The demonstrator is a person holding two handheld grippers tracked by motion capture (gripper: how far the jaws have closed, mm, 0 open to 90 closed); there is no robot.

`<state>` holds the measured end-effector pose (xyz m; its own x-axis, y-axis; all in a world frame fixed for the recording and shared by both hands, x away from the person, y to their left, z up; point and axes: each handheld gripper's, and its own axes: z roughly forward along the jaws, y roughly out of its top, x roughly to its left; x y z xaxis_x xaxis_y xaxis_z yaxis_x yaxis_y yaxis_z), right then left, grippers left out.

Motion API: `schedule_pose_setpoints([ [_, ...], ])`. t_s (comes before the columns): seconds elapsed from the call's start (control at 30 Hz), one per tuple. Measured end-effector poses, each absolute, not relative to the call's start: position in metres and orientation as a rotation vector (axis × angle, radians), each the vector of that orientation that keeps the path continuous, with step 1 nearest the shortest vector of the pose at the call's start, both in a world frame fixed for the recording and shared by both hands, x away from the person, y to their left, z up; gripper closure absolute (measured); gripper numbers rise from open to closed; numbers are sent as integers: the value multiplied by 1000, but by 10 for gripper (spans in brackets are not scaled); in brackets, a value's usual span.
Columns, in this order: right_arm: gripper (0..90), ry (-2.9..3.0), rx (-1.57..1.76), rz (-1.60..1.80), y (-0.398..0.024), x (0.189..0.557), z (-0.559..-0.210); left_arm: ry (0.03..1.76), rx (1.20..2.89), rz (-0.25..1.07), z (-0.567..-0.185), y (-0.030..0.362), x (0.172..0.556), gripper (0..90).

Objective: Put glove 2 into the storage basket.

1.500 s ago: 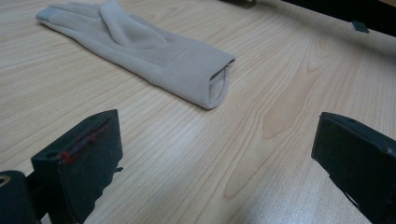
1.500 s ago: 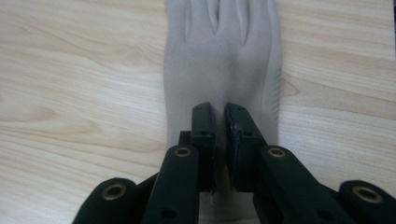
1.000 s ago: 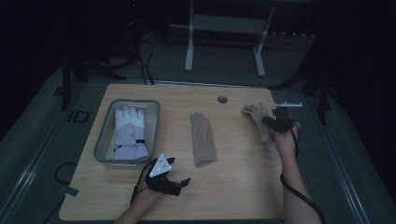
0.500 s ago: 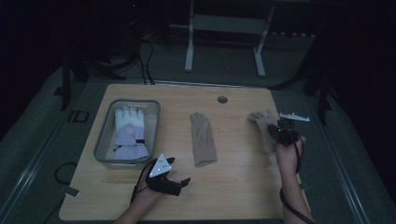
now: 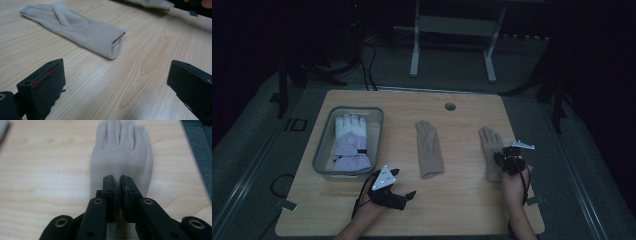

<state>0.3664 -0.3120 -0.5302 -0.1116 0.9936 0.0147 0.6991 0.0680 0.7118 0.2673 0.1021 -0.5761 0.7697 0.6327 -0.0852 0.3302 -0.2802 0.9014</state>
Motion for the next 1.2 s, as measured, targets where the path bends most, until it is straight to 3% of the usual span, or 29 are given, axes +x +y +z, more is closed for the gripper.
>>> schedule_pose_setpoints([
  [0.37,758,1889,1667,793,-309,359,-551,730,1894,356,-576,101,267,21],
  [0.47,711,1891,1674,810,-310,358,-551,729,1893,357,-576,101,267,21],
  [0.5,653,1891,1694,826,-309,357,-550,730,1893,354,-576,101,267,21],
  [0.63,603,1908,1719,884,-308,357,-546,729,1897,352,-576,101,267,21],
  [0.97,536,2016,1402,916,-322,367,-516,727,1895,348,-576,101,267,21],
  [1.2,492,2126,1308,852,-330,385,-521,726,1897,346,-576,101,268,21],
])
